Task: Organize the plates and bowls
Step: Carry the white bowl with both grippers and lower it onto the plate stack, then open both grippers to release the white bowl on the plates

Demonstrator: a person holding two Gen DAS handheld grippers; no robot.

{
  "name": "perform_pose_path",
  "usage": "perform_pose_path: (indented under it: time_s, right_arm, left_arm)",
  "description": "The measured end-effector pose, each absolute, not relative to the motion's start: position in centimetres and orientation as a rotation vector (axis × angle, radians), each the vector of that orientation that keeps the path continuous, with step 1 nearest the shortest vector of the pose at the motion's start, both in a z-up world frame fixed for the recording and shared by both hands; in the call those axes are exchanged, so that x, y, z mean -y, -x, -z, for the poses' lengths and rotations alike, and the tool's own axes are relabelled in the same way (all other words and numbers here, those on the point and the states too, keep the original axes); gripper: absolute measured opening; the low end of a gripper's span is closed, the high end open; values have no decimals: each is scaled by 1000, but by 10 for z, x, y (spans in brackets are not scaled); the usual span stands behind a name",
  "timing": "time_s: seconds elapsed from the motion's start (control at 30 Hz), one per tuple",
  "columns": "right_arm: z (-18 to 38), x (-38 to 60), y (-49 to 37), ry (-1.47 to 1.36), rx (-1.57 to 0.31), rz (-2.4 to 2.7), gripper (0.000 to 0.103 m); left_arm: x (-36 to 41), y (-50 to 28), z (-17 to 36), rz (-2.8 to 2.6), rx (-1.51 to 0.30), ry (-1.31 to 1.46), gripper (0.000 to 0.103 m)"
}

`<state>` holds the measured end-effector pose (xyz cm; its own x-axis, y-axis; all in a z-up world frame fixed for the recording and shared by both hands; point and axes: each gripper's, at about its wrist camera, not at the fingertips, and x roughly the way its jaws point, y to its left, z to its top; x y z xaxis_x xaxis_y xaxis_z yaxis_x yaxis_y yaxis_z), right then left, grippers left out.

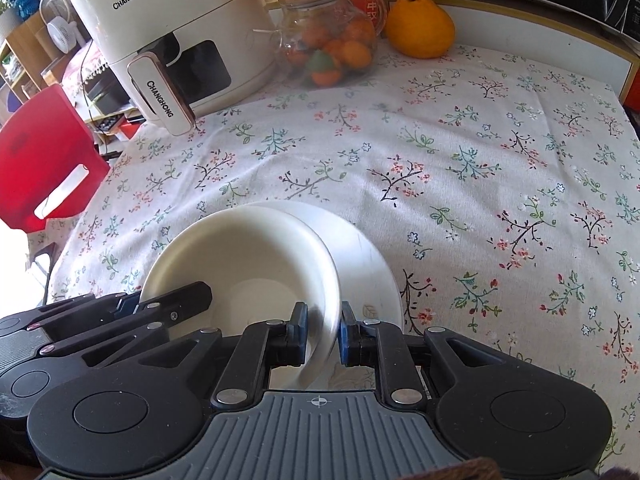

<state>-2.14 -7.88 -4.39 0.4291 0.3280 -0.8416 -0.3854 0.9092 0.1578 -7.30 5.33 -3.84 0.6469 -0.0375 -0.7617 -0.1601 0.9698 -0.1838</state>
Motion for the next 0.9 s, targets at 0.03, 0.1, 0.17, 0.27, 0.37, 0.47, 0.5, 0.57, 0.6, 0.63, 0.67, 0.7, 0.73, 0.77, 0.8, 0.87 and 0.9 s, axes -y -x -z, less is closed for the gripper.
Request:
perform_pose_path:
  time_s: [0.03,0.1,0.17,0.27,0.37,0.47,0.5,0.57,0.6,0.63,0.67,0.7,0.73,0.77,0.8,0.87,0.9]
  right_arm:
    - [42,79,22,59,-1028,-446,17]
    - [38,82,22,41,-1014,-447,17]
    - [33,85,22,26,-1003,-449,19]
    - [29,88,24,25,-984,-445,20]
    - [24,93,26,17,-962,-441,21]
    - [14,98,31,19,-912,-432,21]
    - [10,100,34,21,-891,-430,20]
    - [2,107,41,13,-851,-434,21]
    - [0,110,45,6,-836,-437,21]
    - [-2,113,49,1,-824,-440,21]
    - [-5,116,54,-2,-807,-443,21]
    - [-7,118,60,0,-789,-441,21]
    - [-9,120,66,6,-766,-436,21]
    - [-11,122,74,17,-738,-433,21]
    - [-13,124,81,25,-714,-432,21]
    - [-11,130,97,27,-679,-422,25]
    - [-10,132,104,24,-669,-414,28]
  left_arm:
    - [-54,73,37,-78,-859,241,15]
    - [-54,74,35,-86,-844,226,16]
    - [-54,75,32,-87,-834,221,21]
    - [-55,76,30,-91,-824,226,21]
    - [-55,78,26,-99,-805,221,22]
    - [-54,83,19,-111,-770,207,22]
    - [-53,86,16,-117,-753,195,22]
    - [-51,91,9,-121,-723,178,22]
    - [-51,94,6,-121,-710,174,23]
    - [-50,98,4,-120,-696,169,24]
    - [-50,102,2,-120,-688,167,24]
    - [-49,106,-1,-117,-678,167,24]
    - [-49,111,-3,-113,-670,170,24]
    - [-49,115,-5,-108,-662,172,24]
    - [-49,120,-6,-103,-654,174,24]
    - [-48,132,-9,-93,-642,184,25]
    - [-47,138,-10,-86,-640,192,25]
